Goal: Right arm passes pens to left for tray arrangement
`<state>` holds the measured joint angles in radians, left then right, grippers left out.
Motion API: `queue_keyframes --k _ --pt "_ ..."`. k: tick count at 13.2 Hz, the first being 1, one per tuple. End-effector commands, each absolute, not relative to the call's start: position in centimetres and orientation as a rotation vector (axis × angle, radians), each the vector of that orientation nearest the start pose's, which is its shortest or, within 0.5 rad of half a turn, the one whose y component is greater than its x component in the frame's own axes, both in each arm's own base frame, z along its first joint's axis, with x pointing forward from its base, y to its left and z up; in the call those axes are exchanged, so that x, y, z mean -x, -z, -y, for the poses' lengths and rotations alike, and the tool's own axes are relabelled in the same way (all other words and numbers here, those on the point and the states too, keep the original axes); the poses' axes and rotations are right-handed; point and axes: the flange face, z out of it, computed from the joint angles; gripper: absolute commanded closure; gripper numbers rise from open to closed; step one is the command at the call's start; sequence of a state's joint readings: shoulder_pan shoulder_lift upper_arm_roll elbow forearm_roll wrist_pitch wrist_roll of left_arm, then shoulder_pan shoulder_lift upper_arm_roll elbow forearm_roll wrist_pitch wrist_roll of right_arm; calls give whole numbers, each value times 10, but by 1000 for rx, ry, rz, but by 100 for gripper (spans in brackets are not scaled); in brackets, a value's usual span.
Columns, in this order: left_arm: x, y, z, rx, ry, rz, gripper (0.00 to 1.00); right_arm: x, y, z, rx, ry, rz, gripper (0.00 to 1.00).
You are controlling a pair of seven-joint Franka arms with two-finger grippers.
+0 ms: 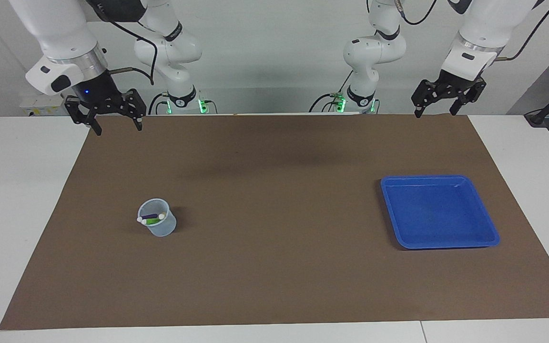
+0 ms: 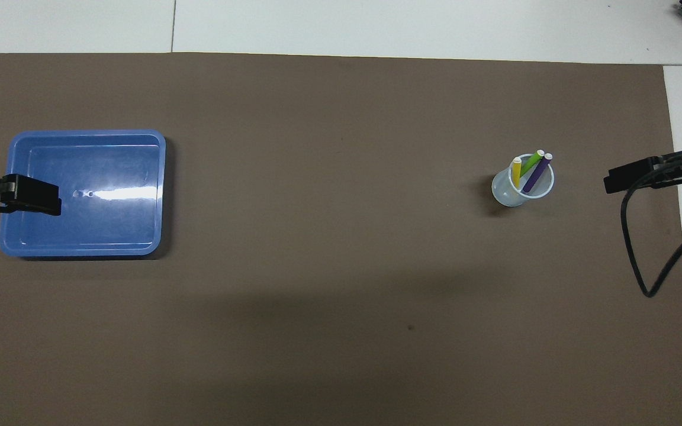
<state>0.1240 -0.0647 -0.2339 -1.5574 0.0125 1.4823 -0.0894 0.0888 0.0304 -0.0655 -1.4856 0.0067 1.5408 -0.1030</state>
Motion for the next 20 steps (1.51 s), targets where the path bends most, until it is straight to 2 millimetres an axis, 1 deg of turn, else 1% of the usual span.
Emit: queue_keyframes --k 1,6,9,11,13,15,16,17,18,20 --pt "-513 -658 57 3096 -19 -36 0 -558 -646 -16 3153 60 178 0" --pt "-514 -658 57 3096 -17 -36 0 -559 -646 -18 3144 63 186 0" --pt "-513 -658 57 3096 -19 -33 0 -560 -642 -22 3140 53 190 0" --pt "-513 -658 57 3096 -19 -36 0 -561 -641 -20 3141 48 190 0" --pt "-513 -658 57 3096 -19 -33 0 -559 -644 -16 3137 55 174 0" --pt "-514 -658 57 3096 -17 -36 0 -558 -644 -18 3133 58 173 0" --pt "-514 -658 57 3096 -17 -36 0 -559 -645 -19 3127 65 178 0" --pt "-513 -658 57 3096 -19 -38 0 -564 -647 -22 3122 130 204 0" --pt "-514 -658 56 3096 -17 -36 0 -567 -642 -27 3114 168 212 0" --pt "-513 -658 58 3096 -17 -40 0 -569 -630 -30 3101 154 219 0"
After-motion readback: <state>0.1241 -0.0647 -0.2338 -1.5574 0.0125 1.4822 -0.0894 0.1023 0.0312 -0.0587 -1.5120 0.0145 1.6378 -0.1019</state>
